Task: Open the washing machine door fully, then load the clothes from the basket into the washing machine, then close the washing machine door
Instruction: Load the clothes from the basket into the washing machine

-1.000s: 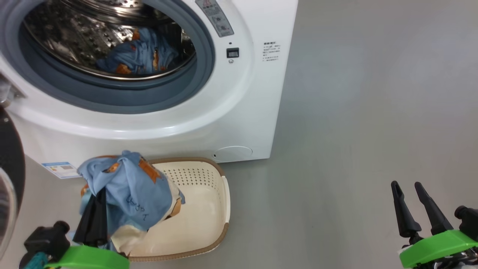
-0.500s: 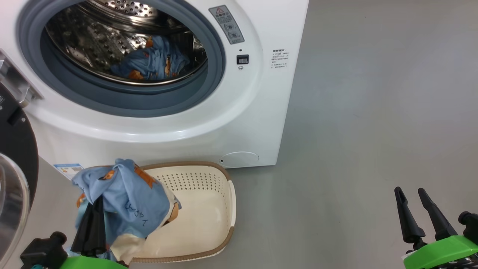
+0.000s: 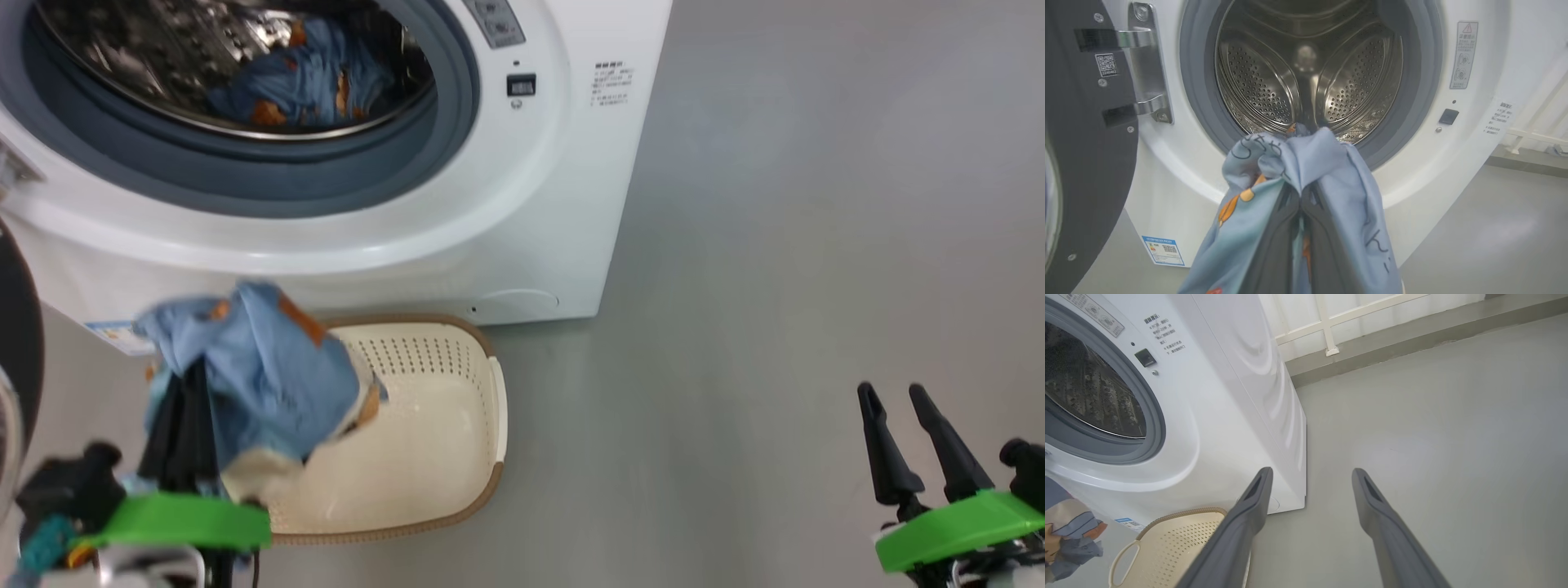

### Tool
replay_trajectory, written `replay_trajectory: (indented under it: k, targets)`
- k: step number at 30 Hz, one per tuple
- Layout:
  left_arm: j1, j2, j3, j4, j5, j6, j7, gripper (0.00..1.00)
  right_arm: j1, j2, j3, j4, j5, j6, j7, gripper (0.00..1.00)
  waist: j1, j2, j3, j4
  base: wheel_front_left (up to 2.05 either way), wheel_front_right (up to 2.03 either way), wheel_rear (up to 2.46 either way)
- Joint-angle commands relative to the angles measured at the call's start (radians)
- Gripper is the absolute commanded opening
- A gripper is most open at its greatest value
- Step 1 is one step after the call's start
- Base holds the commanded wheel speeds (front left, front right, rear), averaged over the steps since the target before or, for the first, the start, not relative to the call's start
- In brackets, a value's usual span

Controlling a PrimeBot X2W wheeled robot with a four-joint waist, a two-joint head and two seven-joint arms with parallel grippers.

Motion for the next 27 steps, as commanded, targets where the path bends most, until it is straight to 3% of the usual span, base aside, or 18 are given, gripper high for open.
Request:
replay_trajectory:
  k: [1, 14, 20, 27]
  targets:
    - [-0.05, 0.016, 0.037, -0.022, 0.009, -0.002, -0.011, 0.0, -0.025, -0.011, 0.024, -0.026, -0.004, 0.002, -0.008, 1.0, 0.0, 0.0, 0.041, -0.008, 0.0, 0.0, 0.0]
    - [-0.438, 0.084, 0.068, 0.072, 0.036, -0.002, -0.011, 0.0, -0.129, 0.03, 0.042, -0.035, -0.008, 0.002, -0.008, 1.0, 0.0, 0.0, 0.198, -0.077, 0.0, 0.0, 0.0]
    - [-0.622, 0.107, 0.103, 0.216, -0.022, -0.002, -0.011, 0.0, -0.153, 0.047, 0.041, -0.037, -0.007, 0.002, -0.008, 1.0, 0.0, 0.0, 0.236, -0.12, 0.0, 0.0, 0.0]
    - [-0.796, 0.166, 0.105, 0.398, -0.001, -0.002, -0.011, 0.0, -0.181, 0.071, 0.05, -0.039, -0.006, 0.002, -0.008, 1.0, 0.0, 0.0, 0.277, -0.178, 0.0, 0.0, 0.0]
